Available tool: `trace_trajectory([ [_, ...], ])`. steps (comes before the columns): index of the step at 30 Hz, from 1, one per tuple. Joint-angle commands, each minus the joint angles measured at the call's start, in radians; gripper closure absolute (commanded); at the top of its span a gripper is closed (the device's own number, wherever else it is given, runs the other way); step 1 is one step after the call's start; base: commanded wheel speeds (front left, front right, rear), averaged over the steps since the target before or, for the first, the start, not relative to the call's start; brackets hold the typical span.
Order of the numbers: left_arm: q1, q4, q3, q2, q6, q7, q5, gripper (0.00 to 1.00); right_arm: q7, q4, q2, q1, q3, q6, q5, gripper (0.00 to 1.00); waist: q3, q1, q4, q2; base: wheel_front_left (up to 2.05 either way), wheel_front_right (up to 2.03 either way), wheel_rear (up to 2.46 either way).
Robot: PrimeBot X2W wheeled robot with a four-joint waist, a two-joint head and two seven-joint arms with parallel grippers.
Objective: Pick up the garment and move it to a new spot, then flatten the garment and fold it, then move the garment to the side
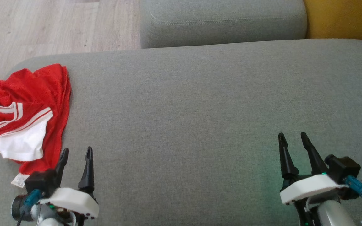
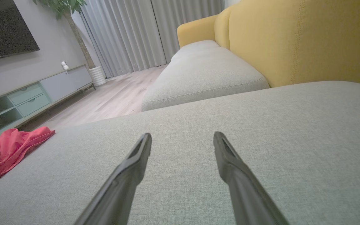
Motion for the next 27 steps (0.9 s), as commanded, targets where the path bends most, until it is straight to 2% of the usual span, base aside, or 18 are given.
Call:
trace_trajectory([
  [1,-0.027,-0.031,0.022,0.027,0.006,-0.019,0.037,0.0,-0.017,-0.025,-0.002,-0.048,0.02,-0.001,-0.029,0.0,0.0,0.0,-0.001,0.0,0.0,0.0,0.0],
  [14,-0.021,-0.019,0.024,0.033,0.016,-0.054,0.177,0.0,-0.053,0.004,0.008,-0.041,0.027,-0.001,-0.105,0.0,-0.003,0.0,-0.006,0.0,0.0,0.0,0.0],
  [27,-0.026,0.013,0.051,0.016,0.012,-0.056,0.157,0.0,-0.054,0.041,0.009,-0.041,0.03,-0.001,-0.065,0.0,-0.006,0.0,-0.016,0.0,0.0,0.0,0.0],
])
